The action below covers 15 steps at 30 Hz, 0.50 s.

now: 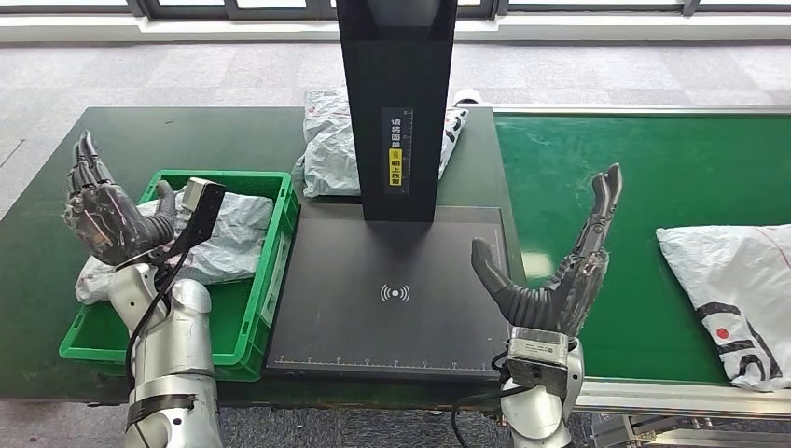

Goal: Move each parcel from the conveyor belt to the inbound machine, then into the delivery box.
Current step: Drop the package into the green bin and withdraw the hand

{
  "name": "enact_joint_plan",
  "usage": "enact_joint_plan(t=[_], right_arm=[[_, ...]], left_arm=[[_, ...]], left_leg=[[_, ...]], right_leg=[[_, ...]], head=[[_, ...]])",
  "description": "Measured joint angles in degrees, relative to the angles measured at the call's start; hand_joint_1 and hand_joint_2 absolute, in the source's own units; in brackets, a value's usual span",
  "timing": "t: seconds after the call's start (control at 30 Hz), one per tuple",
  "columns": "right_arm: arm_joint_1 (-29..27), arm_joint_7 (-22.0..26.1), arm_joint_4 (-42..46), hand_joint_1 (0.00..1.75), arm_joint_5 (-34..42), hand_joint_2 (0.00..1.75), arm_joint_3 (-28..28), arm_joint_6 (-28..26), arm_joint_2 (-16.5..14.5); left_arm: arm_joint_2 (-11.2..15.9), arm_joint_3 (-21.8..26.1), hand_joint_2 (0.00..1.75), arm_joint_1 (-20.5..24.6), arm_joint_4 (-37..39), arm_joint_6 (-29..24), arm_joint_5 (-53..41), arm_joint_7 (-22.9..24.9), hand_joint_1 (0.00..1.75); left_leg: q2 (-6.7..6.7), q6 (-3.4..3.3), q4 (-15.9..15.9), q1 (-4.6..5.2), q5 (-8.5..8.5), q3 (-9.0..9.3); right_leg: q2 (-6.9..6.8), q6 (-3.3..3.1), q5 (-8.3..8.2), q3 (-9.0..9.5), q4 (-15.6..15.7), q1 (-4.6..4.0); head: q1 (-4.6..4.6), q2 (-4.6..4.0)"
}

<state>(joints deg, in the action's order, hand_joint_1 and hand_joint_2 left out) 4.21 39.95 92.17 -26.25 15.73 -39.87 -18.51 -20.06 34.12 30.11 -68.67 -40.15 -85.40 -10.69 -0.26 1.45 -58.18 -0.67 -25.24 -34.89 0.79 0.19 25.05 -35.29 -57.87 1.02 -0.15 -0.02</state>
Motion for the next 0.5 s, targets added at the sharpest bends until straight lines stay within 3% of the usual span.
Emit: enact_joint_plan(t=[0.33, 0.43, 0.5], right_arm=[[0.0, 0.0, -0.1, 0.0, -0.4, 1.75, -0.01, 0.0, 0.0], [-0.03, -0.01, -0.1, 0.0, -1.05, 1.75, -0.08, 0.0, 0.0], [-0.15, -0.23, -0.09, 0.0, -2.34, 1.75, -0.76, -0.01, 0.0]], left_arm=[[-0.02, -0.03, 1.75, -0.01, -0.23, 0.0, 0.45, -1.99, 0.0], [-0.02, 0.17, 1.75, -0.02, -0.9, 0.0, 1.48, -3.95, 0.0], [-0.02, 0.54, 1.75, 0.03, -1.49, -0.01, 5.56, -7.85, 0.0]], left_leg=[[0.0, 0.0, 0.0, 0.0, 0.0, 0.0], [0.0, 0.0, 0.0, 0.0, 0.0, 0.0], [0.0, 0.0, 0.0, 0.0, 0.0, 0.01]], right_leg=[[0.0, 0.0, 0.0, 0.0, 0.0, 0.0], [0.0, 0.0, 0.0, -0.01, 0.0, -0.01], [0.0, 0.0, 0.0, -0.02, 0.0, 0.0]], head=[[0.0, 0.01], [0.0, 0.01], [0.0, 0.01]])
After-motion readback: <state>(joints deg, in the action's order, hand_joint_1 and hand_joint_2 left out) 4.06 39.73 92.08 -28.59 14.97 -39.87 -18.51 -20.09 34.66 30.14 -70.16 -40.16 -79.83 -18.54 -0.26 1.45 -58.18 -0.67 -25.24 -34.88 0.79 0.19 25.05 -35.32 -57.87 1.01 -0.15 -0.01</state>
